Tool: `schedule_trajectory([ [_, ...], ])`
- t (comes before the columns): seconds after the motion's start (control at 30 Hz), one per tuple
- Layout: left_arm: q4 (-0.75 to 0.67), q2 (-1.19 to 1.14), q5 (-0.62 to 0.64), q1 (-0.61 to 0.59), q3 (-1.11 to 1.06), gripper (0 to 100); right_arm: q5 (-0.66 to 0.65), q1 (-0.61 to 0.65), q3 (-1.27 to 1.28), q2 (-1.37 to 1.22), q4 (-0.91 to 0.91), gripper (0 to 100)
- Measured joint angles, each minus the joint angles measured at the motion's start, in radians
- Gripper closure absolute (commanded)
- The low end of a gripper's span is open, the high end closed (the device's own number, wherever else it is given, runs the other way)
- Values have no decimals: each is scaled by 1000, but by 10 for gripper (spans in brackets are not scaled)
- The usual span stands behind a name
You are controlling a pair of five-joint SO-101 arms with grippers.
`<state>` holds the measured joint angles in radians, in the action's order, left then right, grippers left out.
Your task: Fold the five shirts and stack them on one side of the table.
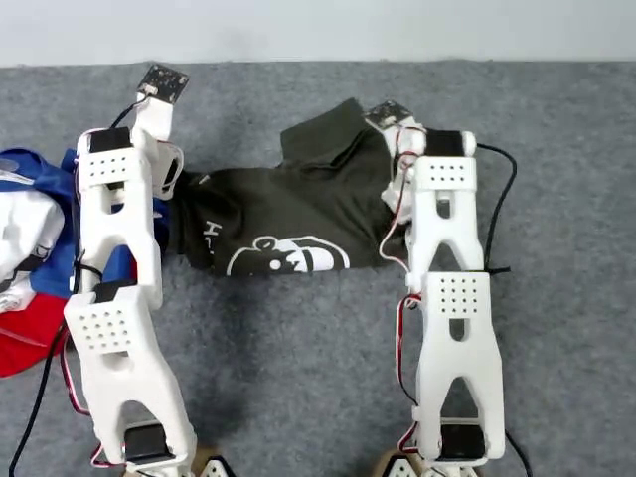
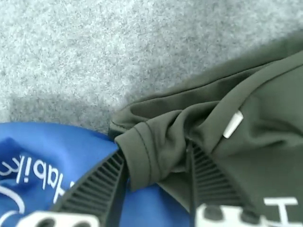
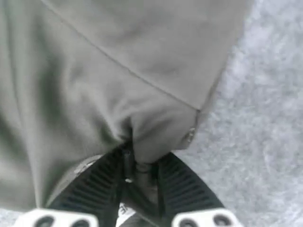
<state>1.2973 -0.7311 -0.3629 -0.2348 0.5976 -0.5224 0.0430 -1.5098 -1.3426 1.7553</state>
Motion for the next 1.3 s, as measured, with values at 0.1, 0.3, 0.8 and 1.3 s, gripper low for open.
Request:
schedule_trajectory([
  [0.1,91,0,0,6,74,830,-3,-35,43,43,0,989],
  [0.3,282,0,0,25,319,830,-2,-86,379,262,0,989],
  [0.8,437,2,0,149,407,830,-83,-404,1013,706,0,989],
  [1.3,434,2,146,408,-23,826,-160,-569,1155,786,-21,989],
])
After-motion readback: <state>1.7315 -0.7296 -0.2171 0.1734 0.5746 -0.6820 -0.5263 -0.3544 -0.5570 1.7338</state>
